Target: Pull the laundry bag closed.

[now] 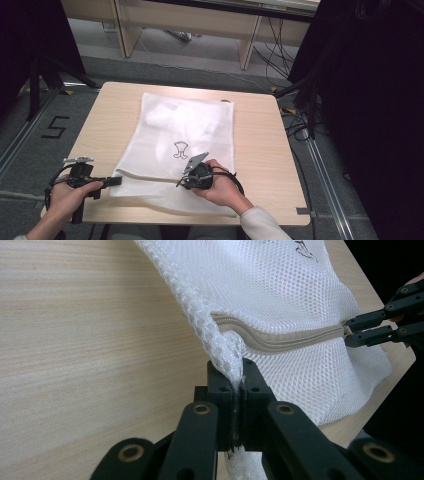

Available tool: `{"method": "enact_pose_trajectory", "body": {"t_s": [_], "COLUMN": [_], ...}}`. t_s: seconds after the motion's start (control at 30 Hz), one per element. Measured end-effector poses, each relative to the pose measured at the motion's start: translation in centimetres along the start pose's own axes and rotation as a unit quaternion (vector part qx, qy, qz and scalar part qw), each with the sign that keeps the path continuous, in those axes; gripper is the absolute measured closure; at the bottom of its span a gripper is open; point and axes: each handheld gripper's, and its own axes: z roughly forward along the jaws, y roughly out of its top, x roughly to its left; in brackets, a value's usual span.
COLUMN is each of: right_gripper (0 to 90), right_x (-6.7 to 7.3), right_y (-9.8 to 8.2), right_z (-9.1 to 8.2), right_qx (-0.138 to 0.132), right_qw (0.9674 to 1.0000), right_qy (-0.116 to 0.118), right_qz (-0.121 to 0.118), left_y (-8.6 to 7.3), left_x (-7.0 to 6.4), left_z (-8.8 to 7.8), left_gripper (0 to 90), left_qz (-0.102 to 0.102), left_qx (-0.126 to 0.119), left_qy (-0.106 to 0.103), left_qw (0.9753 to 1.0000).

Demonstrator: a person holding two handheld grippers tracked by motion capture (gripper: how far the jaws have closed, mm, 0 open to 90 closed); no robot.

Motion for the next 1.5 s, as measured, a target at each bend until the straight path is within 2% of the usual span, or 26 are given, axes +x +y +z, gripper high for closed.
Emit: {"method": "enact_pose_trajectory", "body": {"t_s": [0.87,1.43,1.47,1.5], "right_gripper": [82.7,82.8,82.8,82.8], "right_x": [-0.3,-0.5,-0.5,-0.5], "right_y": [-1.0,-1.2,-1.2,-1.3], "right_z": [-0.8,-1.1,-1.2,-1.1], "right_qx": [0.001,0.006,0.01,0.006], "right_qw": [1.0,1.0,0.9999,0.9999], "right_qy": [-0.003,-0.005,-0.009,-0.009], "right_qz": [0.008,0.004,0.005,0.004], "left_y": [0.0,0.0,0.0,0.0], "left_x": [0.0,0.0,0.2,0.2], "left_z": [0.0,0.0,-0.1,-0.1], "left_gripper": [85.8,85.8,85.8,85.8], "left_qz": [-0.003,-0.001,0.001,0.001], "left_qx": [-0.003,-0.004,0.002,0.001], "left_qy": [0.0,0.002,-0.007,-0.006], "left_qw": [1.0,1.0,1.0,1.0]}}
